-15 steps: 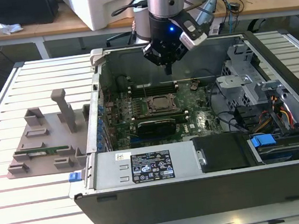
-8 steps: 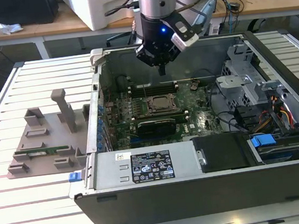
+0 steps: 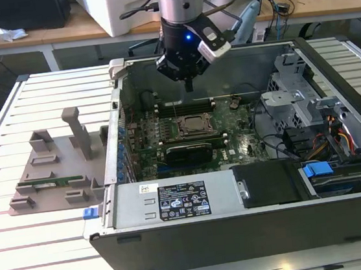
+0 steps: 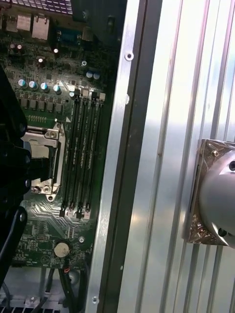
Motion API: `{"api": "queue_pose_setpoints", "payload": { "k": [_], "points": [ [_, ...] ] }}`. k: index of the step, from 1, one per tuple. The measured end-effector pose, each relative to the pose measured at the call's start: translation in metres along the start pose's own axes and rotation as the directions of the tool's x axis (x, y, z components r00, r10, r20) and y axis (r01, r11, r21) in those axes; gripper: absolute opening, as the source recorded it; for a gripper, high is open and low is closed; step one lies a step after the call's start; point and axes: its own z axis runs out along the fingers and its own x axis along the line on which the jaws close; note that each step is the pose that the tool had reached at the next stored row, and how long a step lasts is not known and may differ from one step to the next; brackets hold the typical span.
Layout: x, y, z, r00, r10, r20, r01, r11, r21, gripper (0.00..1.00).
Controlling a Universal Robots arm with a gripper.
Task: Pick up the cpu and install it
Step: 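Install the first cpu locking lever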
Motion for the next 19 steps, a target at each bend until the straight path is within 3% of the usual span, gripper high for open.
{"api": "queue_pose_setpoints", "payload": {
  "k": [12,19],
  "points": [
    [0.0213,0.0027,-0.0011,1.0,0.0,0.0001,0.0,1.0,0.0,0.11],
    [0.0267,0.0054,-0.0007,1.0,0.0,0.0002,0.0,1.0,-0.0002,0.11]
  ]
}}
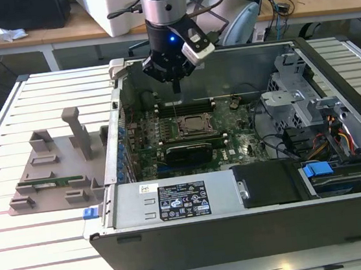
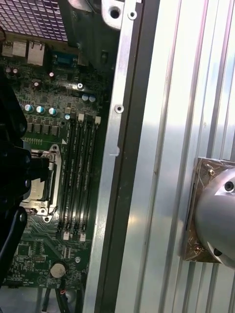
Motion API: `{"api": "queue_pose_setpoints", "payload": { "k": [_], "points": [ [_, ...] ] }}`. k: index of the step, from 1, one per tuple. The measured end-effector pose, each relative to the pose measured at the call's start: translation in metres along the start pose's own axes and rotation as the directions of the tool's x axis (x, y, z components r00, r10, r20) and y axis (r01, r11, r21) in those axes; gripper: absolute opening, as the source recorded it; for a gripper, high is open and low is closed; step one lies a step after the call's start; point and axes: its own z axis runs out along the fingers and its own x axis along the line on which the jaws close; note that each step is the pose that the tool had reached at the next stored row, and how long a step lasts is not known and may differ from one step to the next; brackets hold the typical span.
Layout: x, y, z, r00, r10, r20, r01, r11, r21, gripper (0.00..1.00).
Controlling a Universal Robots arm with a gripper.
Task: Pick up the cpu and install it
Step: 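Install the first cpu locking lever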
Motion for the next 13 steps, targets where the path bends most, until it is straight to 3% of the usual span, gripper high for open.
{"api": "queue_pose_setpoints", "payload": {
  "k": [6,9,11,12,13],
  "points": [
    [0.0006,0.0098,0.0019,1.0,0.0,-0.0001,0.0,1.0,0.0001,0.11],
    [0.0154,0.0119,0.0017,1.0,0.0,-0.0001,0.0,1.0,0.0002,0.11],
    [0.0204,0.0124,0.0027,1.0,0.0,-0.0002,0.0,1.0,0.0007,0.11],
    [0.0234,0.0126,0.0038,1.0,-0.001,-0.001,0.001,1.0,0.0065,0.11],
    [0.0263,0.0127,0.0057,1.0,-0.001,-0.0022,0.001,0.9998,0.0177,0.11]
  ]
}}
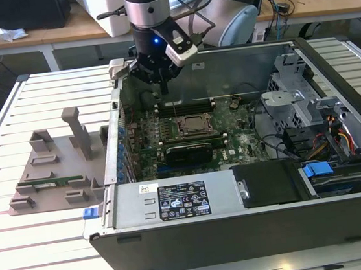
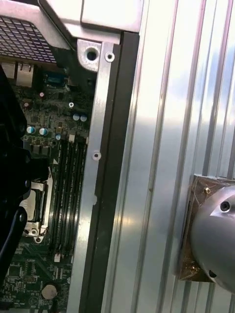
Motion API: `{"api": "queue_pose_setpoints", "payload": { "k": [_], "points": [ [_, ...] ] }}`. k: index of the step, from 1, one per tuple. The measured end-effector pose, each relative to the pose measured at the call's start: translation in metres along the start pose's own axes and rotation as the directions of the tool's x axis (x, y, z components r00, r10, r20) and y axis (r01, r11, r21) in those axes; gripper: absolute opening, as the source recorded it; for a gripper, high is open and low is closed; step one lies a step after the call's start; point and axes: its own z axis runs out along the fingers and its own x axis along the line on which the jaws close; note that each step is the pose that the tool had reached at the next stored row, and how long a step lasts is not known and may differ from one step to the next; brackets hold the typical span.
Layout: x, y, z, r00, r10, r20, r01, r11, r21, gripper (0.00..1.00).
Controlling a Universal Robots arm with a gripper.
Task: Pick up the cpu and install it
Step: 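Install the first cpu locking lever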
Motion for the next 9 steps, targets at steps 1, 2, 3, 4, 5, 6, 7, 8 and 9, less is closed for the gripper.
{"api": "queue_pose_setpoints", "payload": {
  "k": [1,2,3,4,5,6,7,8,9],
  "points": [
    [0.0008,-0.0002,0.0028,1.0,0.0,-0.0001,0.0,1.0,0.0015,0.11],
    [0.0009,-0.0004,0.0053,1.0,0.0,-0.0003,0.0,1.0,0.0021,0.11],
    [0.001,-0.0006,0.0071,1.0,0.0,-0.0004,0.0,1.0,0.0021,0.11],
    [0.0006,-0.0007,0.008,1.0,0.0,-0.0005,0.0,1.0,0.0021,0.11],
    [-0.0007,-0.0009,0.0087,1.0,0.0,-0.0009,0.0,1.0,0.0022,0.11],
    [-0.0039,-0.0014,0.0099,1.0,0.0,-0.0017,0.0,1.0,0.0019,0.11],
    [-0.006,-0.0017,0.0104,1.0,0.0,-0.0023,0.0,1.0,0.0018,0.11],
    [-0.0079,-0.002,0.011,1.0,0.0,-0.0029,0.0,1.0,0.0017,0.11],
    [-0.0113,-0.0025,0.012,1.0,0.0,-0.0044,0.0,1.0,0.0017,0.11]
  ]
}}
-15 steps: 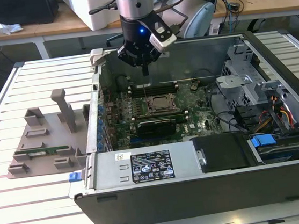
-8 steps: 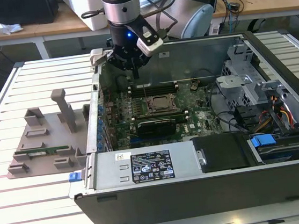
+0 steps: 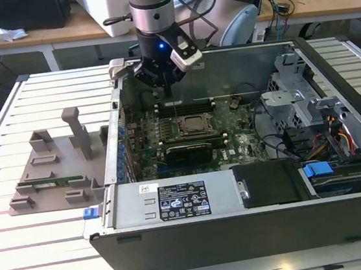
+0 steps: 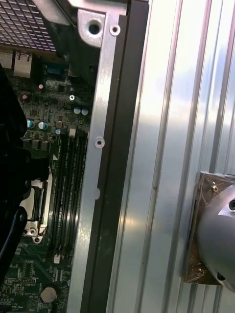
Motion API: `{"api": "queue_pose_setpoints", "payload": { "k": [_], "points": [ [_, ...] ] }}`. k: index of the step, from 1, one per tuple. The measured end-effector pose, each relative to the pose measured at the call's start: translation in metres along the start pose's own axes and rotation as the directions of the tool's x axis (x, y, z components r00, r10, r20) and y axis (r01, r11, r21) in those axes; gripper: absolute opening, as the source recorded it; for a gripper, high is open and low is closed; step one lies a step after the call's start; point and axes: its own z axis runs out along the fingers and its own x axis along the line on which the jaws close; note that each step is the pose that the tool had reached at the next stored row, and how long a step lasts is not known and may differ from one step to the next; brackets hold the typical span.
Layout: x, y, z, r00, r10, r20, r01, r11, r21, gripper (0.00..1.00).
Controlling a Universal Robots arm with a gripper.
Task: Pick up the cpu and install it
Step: 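Install the first cpu locking lever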
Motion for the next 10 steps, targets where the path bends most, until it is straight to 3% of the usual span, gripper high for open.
{"api": "queue_pose_setpoints", "payload": {
  "k": [10],
  "points": [
    [-0.0106,-0.0032,0.0201,0.9999,0.001,-0.0128,-0.001,1.0,-0.0014,0.11]
  ]
}}
